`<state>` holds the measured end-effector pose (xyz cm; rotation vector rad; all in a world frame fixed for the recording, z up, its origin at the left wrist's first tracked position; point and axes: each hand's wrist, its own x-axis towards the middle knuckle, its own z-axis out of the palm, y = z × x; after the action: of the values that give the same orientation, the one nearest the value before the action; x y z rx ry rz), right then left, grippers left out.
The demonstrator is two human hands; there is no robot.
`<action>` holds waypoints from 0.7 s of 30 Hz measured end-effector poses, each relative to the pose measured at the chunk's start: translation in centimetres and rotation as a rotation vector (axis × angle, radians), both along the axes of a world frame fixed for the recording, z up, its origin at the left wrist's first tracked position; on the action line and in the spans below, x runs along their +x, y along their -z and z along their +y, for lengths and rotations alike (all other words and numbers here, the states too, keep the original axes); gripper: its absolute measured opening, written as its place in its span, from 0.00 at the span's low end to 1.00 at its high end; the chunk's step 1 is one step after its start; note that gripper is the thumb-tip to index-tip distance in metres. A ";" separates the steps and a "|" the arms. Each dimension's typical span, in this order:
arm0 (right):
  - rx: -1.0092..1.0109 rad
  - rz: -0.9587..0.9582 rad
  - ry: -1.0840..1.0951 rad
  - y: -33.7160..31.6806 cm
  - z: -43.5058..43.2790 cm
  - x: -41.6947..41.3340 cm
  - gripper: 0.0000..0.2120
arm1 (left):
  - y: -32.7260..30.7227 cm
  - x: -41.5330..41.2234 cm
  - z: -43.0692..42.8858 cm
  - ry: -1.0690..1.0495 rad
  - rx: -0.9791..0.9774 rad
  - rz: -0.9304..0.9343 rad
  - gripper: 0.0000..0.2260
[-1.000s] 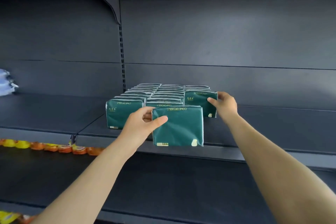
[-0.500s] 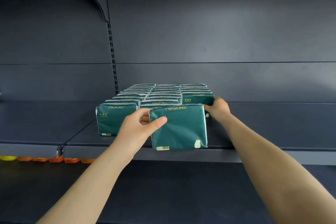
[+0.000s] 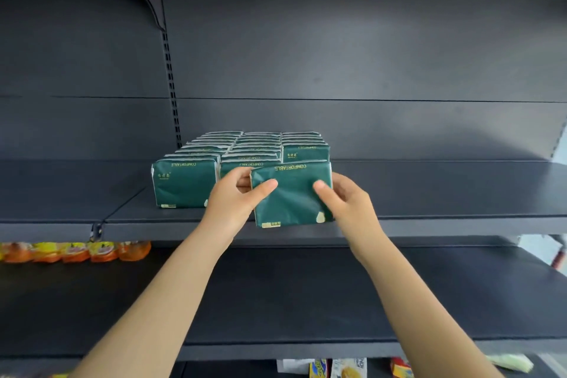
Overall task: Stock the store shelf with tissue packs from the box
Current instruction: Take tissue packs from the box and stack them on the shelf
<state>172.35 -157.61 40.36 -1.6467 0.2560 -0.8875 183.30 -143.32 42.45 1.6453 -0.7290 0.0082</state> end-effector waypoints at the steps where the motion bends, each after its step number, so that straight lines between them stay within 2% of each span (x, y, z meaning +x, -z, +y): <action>1: -0.051 0.024 0.013 0.0 0.3 -0.2 0.06 | -0.1 -0.4 -0.2 0.005 0.007 -0.024 0.09; 8: -0.191 0.130 0.157 -1.1 -1.3 -0.9 0.06 | -0.6 -1.1 -0.5 -0.039 0.053 -0.253 0.11; 12: -0.153 0.113 0.154 -2.3 -3.6 -0.5 0.14 | -0.5 -0.1 -0.8 -0.102 0.129 -0.464 0.13; 17: -0.050 0.153 0.245 -2.5 -7.8 3.0 0.19 | -1.6 2.0 -1.9 -0.226 0.651 -0.843 0.24; 21: -0.097 0.219 0.295 -2.6 -9.9 6.0 0.21 | -2.0 3.6 -3.3 -0.259 0.864 -0.984 0.29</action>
<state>178.34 -167.52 42.97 -1.8281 0.6285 -0.9502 186.91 -146.59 44.48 2.5724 -1.3601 0.8400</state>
